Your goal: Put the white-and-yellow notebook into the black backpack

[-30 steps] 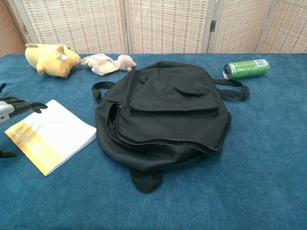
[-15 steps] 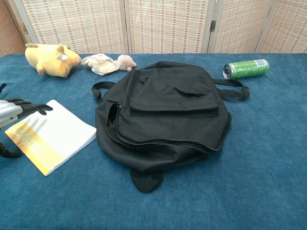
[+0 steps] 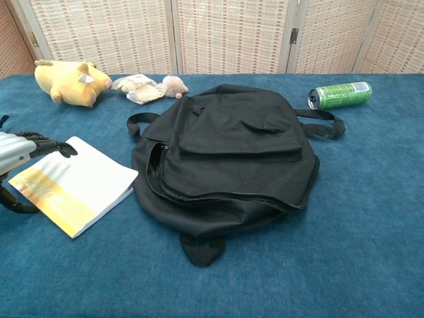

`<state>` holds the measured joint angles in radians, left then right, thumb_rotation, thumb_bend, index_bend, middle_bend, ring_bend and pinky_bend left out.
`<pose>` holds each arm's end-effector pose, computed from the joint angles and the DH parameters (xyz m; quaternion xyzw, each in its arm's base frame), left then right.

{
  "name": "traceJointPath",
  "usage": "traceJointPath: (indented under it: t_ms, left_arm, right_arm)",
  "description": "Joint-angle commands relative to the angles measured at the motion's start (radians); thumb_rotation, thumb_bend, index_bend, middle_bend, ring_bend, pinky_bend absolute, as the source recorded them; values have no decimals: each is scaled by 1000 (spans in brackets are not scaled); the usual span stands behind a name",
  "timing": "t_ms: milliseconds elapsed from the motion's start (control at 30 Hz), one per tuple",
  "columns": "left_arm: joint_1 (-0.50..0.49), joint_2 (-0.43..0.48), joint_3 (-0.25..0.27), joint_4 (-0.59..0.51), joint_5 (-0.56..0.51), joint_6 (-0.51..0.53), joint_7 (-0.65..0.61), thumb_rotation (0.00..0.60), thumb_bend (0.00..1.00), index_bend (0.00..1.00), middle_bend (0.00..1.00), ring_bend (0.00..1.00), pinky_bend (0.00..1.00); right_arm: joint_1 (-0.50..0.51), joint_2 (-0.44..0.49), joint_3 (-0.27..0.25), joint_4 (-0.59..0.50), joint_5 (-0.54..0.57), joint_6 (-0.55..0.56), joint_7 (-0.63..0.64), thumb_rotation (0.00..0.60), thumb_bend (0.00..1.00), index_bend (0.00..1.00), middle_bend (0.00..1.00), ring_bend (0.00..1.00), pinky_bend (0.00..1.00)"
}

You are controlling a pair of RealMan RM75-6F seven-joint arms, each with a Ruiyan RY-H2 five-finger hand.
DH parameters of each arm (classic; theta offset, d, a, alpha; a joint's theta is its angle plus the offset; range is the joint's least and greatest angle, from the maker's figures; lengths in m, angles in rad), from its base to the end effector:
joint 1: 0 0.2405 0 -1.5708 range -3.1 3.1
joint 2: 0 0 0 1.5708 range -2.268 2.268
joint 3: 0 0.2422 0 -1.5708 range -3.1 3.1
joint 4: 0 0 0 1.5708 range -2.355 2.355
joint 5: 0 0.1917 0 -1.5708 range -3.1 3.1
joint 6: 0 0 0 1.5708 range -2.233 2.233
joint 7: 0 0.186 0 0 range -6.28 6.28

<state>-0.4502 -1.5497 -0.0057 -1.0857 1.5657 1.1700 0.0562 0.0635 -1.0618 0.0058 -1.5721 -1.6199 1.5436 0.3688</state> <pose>-0.2590 0.3168 0.0159 -0.7627 -0.2917 -0.3302 0.4734 -0.2862 -0.2054 0.1831 0.5669 -0.4471 0.4786 0.4996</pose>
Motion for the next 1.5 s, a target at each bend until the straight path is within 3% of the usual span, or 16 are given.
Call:
traceJointPath:
  t_ms: [33, 267, 633, 1000, 1500]
  left_arm:
    - [-4, -10, 3, 13, 3, 1, -14, 600, 143, 227, 267, 222, 173]
    - [-6, -42, 0, 44, 8, 24, -90, 600, 159, 244, 295, 240, 181]
    - [-2, -128, -11, 156, 33, 121, -303, 600, 317, 338, 375, 304, 217]
    - [-19, -221, -48, 264, 22, 177, -390, 600, 368, 345, 401, 327, 225]
    - [-4, -312, -69, 410, 20, 298, -471, 600, 350, 483, 431, 360, 247]
  right_arm:
    - [-2, 0, 0, 2, 0, 3, 2, 600, 227, 0, 25, 0, 0]
    - [-10, -3, 1, 12, 1, 14, 14, 600, 228, 0, 24, 0, 0]
    - [-17, -5, 0, 23, -3, 26, 28, 600, 227, 0, 24, 0, 0]
    - [-25, -4, -2, 29, 1, 28, 39, 600, 227, 0, 25, 0, 0]
    - [-23, -2, -4, 23, 10, 7, 28, 600, 227, 0, 24, 0, 0]
